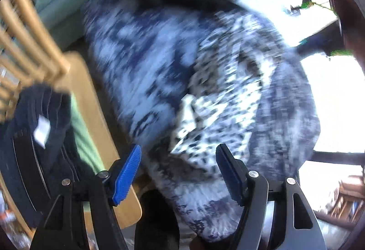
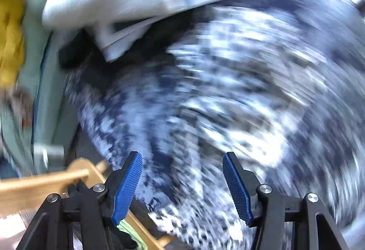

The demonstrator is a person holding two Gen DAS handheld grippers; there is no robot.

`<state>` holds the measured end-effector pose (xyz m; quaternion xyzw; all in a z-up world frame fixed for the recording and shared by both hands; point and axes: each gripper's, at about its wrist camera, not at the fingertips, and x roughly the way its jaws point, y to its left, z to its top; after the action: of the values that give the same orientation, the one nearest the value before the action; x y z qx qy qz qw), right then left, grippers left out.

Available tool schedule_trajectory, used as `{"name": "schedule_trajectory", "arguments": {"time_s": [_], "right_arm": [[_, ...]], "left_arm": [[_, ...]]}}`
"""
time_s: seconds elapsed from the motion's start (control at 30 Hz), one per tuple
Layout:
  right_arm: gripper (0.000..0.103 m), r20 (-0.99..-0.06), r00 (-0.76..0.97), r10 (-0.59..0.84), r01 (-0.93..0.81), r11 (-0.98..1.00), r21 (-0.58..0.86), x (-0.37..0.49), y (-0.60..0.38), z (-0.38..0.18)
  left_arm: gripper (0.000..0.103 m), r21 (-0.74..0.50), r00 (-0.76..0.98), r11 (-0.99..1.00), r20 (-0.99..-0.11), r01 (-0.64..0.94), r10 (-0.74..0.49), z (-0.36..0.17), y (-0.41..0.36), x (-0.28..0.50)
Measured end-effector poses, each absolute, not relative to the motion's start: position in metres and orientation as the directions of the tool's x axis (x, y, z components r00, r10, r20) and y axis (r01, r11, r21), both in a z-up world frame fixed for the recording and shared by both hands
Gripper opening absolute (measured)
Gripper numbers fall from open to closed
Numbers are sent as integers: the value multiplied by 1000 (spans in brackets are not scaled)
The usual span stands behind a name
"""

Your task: Fold clothes

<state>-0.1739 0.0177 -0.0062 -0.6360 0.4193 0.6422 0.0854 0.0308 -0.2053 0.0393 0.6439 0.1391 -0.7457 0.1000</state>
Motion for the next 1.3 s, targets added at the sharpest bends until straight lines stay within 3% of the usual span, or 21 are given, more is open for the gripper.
{"name": "schedule_trajectory", "arguments": {"time_s": [0.13,0.2,0.4,0.6,0.77,1.1,1.17,1.23,1.3], "right_arm": [[61,-865,-214,-454,-777,-457,433,-100,52,-9],[61,-852,-236,-468,-784,-427,451,-82,59,-26],[57,-860,-238,-451,-687,-548,477,-83,54,-93],[56,-877,-185,-444,-560,-685,465,-65,70,-107],[56,-897,-137,-420,-464,-773,432,-49,98,-113],[56,-859,-123,-497,-420,-758,499,-48,98,-130],[56,-855,-111,-506,-422,-755,502,-46,94,-135],[56,-847,-107,-521,-434,-742,511,-46,93,-139],[56,-837,-118,-534,-449,-723,525,-46,95,-141]], "left_arm": [[81,-124,-213,-952,-975,281,64,45,-187,-1],[81,-145,-243,-956,-967,257,81,48,-178,-17],[81,-208,-328,-961,-934,183,139,57,-151,-64],[81,-452,-335,-765,-885,459,323,10,-148,-94],[81,-583,-382,-498,-806,642,452,-30,-146,-119],[81,-549,-384,-326,-806,769,450,-63,-136,-158],[76,-546,-376,-325,-805,772,459,-65,-129,-169],[59,-517,-339,-348,-822,783,458,-67,-122,-180],[51,-503,-320,-352,-826,789,463,-68,-116,-188]]}}
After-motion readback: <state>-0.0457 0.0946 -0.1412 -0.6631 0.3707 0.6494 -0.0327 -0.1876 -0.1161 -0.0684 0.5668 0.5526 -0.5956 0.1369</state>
